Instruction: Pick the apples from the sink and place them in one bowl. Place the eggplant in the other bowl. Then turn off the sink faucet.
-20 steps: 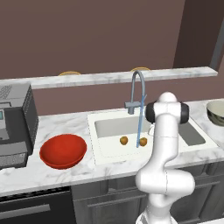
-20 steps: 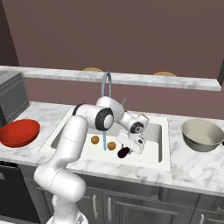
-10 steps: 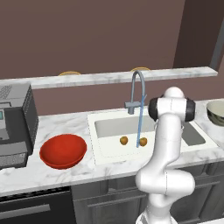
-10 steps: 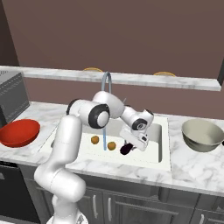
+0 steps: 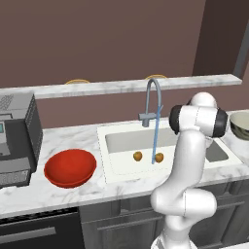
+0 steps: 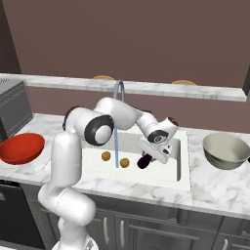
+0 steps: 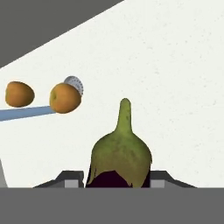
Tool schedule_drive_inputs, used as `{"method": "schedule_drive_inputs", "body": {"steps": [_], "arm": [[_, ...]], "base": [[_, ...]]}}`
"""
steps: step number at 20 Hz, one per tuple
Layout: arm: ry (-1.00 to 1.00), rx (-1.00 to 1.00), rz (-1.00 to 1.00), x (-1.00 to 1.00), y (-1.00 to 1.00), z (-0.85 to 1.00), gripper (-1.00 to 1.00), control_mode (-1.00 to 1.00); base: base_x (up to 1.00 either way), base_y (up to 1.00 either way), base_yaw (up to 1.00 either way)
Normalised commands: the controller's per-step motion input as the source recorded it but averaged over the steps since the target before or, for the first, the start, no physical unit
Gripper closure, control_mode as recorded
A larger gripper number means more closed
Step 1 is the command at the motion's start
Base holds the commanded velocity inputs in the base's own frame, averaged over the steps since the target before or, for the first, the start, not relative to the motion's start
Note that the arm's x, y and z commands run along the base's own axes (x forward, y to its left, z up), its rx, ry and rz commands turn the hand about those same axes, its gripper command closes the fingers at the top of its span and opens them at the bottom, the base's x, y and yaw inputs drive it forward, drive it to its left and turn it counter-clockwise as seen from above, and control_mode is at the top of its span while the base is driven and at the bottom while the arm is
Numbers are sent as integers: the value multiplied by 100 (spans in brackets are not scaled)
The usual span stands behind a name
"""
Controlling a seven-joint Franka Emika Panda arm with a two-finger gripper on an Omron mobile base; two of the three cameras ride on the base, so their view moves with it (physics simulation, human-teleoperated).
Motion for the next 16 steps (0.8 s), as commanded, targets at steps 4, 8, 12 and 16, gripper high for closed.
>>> {"method": "schedule_drive_inputs", "body": {"steps": [4,8,12,16], "arm": [[-19,0,-3,-36,-18,56,100,-100],[-19,0,-5,-39,-17,61,100,-100],[-18,0,-7,-37,-17,67,100,-100],[-12,0,-8,-25,-25,70,100,-100]], "base": [[0,0,0],[0,0,0],[0,0,0],[0,0,0]]}}
